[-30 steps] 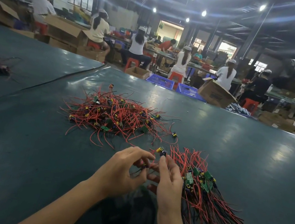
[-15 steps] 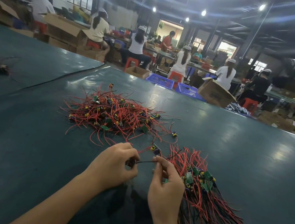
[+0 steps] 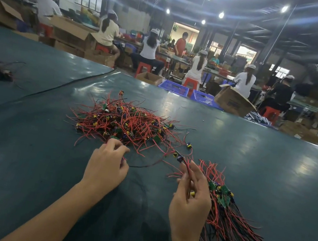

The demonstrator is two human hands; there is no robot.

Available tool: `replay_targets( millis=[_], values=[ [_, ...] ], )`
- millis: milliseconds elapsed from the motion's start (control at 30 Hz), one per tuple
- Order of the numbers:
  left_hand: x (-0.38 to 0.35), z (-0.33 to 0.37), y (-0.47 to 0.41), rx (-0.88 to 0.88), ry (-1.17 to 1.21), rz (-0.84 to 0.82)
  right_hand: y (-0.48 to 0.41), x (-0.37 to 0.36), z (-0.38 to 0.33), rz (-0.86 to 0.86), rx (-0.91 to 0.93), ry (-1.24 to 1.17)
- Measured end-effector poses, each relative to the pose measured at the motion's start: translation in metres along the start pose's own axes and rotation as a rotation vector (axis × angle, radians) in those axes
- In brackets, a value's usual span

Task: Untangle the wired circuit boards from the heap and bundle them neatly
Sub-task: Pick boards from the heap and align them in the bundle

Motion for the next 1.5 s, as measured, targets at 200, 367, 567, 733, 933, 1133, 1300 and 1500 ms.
replay_targets(
  millis=[200, 367, 567, 733, 933, 1133, 1300, 1500],
  values=[
    [-0.024, 0.056, 0.017, 0.084, 0.953, -0.425, 0.008, -0.019, -0.015, -0.165, 0.171, 0.063],
    [-0.032, 0.043, 0.019, 0.338, 1.216, -0.358, 0.009, -0.023, -0.014, -0.192, 0.154, 0.042],
    [-0.023, 0.035, 0.012, 0.289, 1.287, -0.249, 0.008, -0.009, -0.038, -0.051, 0.361, 0.296],
    [-0.016, 0.033, 0.01, 0.253, 1.304, -0.179, 0.011, -0.018, -0.039, -0.142, 0.353, 0.244],
    [-0.019, 0.051, 0.014, 0.119, 1.271, -0.306, 0.019, -0.044, 0.012, -0.344, -0.349, -0.258],
    [-0.022, 0.067, 0.022, 0.026, 1.275, -0.422, 0.016, -0.036, 0.02, -0.232, -0.436, -0.333],
    [-0.034, 0.072, 0.028, 0.026, 1.206, -0.483, 0.02, -0.044, 0.022, -0.247, -0.507, -0.461],
    [-0.038, 0.079, 0.034, -0.071, 1.056, -0.497, 0.023, -0.049, 0.023, -0.307, -0.522, -0.465]
  ],
)
Point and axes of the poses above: each hand's wrist, its own y-axis away from the middle knuckle, its own x-axis out of the back of the hand, z = x × y, the point moved 10 cm from there along -y, towards the middle knuckle, and after that the axes turned 4 degrees about x, right-handed, at the moved point
